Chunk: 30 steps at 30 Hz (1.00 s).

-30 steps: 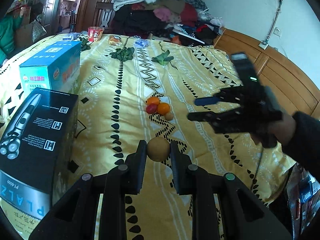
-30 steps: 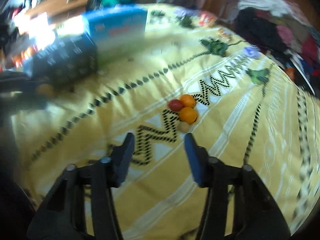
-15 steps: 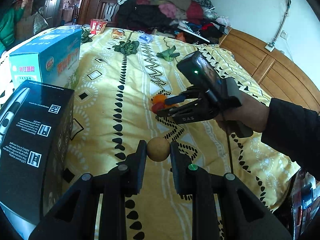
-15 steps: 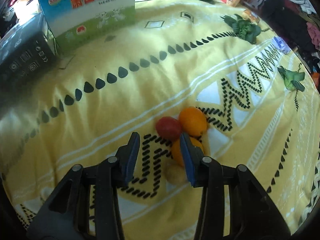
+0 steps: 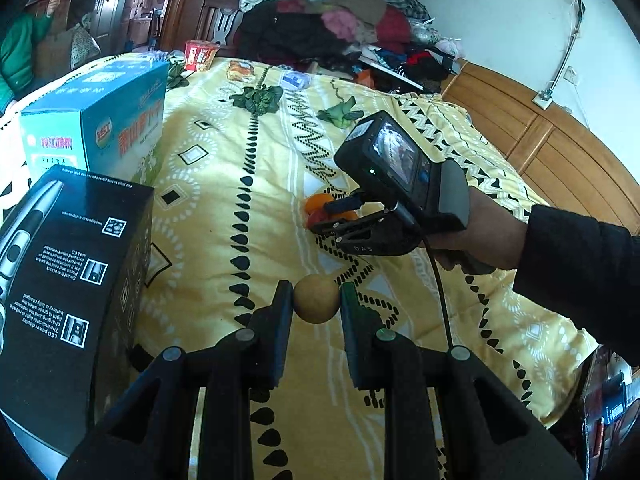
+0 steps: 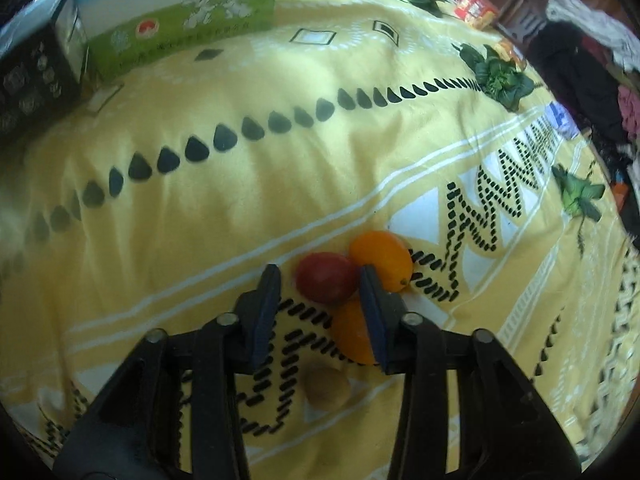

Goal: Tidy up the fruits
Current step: 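Close the right tool on a red tomato while the left tool holds the kiwi, then carry the kiwi and tomato into the steel bowl and open both tools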

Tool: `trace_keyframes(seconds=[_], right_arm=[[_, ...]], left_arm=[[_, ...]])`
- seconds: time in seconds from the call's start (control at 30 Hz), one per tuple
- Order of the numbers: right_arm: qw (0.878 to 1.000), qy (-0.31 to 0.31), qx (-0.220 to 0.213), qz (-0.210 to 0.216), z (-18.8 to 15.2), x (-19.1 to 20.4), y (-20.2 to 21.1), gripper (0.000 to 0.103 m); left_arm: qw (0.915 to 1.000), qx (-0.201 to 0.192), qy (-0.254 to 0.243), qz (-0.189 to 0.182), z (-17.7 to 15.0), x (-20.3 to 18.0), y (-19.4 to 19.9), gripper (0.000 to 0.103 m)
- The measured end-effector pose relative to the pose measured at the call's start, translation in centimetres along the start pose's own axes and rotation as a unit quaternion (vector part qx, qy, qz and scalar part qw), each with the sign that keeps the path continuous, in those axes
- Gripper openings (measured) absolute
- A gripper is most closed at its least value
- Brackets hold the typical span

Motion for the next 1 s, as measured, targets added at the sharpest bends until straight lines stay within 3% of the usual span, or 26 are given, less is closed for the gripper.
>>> trace_keyframes(seconds=[0.23, 0.4, 0.53, 0.77, 0.9, 1.0], right_arm=[[0.995, -0.059, -0.076, -0.02, -1.0, 0.2, 6.1, 0.031], [0.976, -0.141, -0.161, -0.028, -2.3, 1.3, 13.7, 0.031], [0.962, -0.172, -0.208, -0.035, -1.9, 2.6, 18.0, 0.031], [0.953, -0.142, -0.269, -0.01, 4.2, 6.6, 23.2, 0.031], [0.948, -0.099, -0.301, 0.024, 10.0, 10.7, 25.3, 0.031], [0.943, -0.074, -0.32, 0.061, 14.6, 13.7, 25.9, 0.031]], left_arm=[[0.9999, -0.01, -0.004, -0.003, 0.5, -0.5, 1.0, 0.023], [0.9989, -0.044, -0.014, -0.004, 1.8, -1.5, 3.6, 0.023], [0.9968, -0.078, -0.013, 0.006, 3.1, -1.4, 7.0, 0.023], [0.9852, -0.158, 0.016, 0.065, 5.2, 3.0, 15.7, 0.023], [0.9713, -0.195, 0.06, 0.122, 5.5, 8.8, 21.1, 0.023], [0.9559, -0.214, 0.1, 0.175, 5.6, 14.3, 24.8, 0.023]])
Point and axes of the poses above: each gripper's, at about its wrist camera, not at the fingertips, and y roughly against the way its jaws point, x to its left, z to its top, the point moved 2 cm from there along -y, roughly the way its jaws point, and after that the axes turned 11 degrees about y, right-handed, at the moved point
